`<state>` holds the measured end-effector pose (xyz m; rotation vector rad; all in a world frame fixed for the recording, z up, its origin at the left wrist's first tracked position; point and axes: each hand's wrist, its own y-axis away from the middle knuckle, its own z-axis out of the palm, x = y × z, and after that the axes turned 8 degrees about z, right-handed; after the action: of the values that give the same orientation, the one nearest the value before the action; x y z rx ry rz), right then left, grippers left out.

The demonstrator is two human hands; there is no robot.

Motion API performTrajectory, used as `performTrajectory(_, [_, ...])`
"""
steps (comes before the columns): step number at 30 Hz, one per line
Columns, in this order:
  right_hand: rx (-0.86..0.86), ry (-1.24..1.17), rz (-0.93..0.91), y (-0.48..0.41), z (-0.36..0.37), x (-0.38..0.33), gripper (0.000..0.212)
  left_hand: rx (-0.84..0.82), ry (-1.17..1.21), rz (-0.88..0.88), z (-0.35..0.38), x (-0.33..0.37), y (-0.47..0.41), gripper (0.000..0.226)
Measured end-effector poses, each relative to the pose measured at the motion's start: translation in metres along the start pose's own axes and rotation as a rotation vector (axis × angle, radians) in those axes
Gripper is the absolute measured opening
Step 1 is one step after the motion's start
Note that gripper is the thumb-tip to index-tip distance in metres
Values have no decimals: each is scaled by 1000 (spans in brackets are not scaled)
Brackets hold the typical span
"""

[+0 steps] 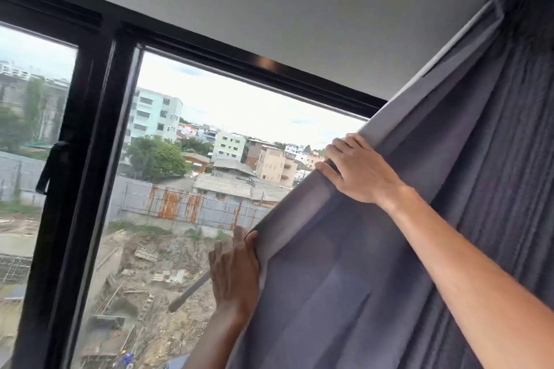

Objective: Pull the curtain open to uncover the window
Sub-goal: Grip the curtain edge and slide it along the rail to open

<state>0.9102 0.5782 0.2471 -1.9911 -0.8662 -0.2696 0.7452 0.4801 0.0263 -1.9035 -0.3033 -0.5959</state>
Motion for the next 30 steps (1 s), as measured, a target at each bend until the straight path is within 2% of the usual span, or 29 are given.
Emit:
performTrajectory(3, [-10, 6, -1, 12, 9, 35, 54, -25, 10, -62, 20, 28, 1, 35])
performTrajectory(5, [16, -6, 4, 20, 14, 57, 53, -27, 28, -62, 31, 46, 2, 31])
performTrajectory(19, [-39, -4, 77, 89, 42, 188, 52, -59, 52, -3, 124, 160, 32, 46])
performTrajectory(30, [3, -10, 49, 110, 68, 226, 48, -58, 110, -6, 171, 192, 51, 42])
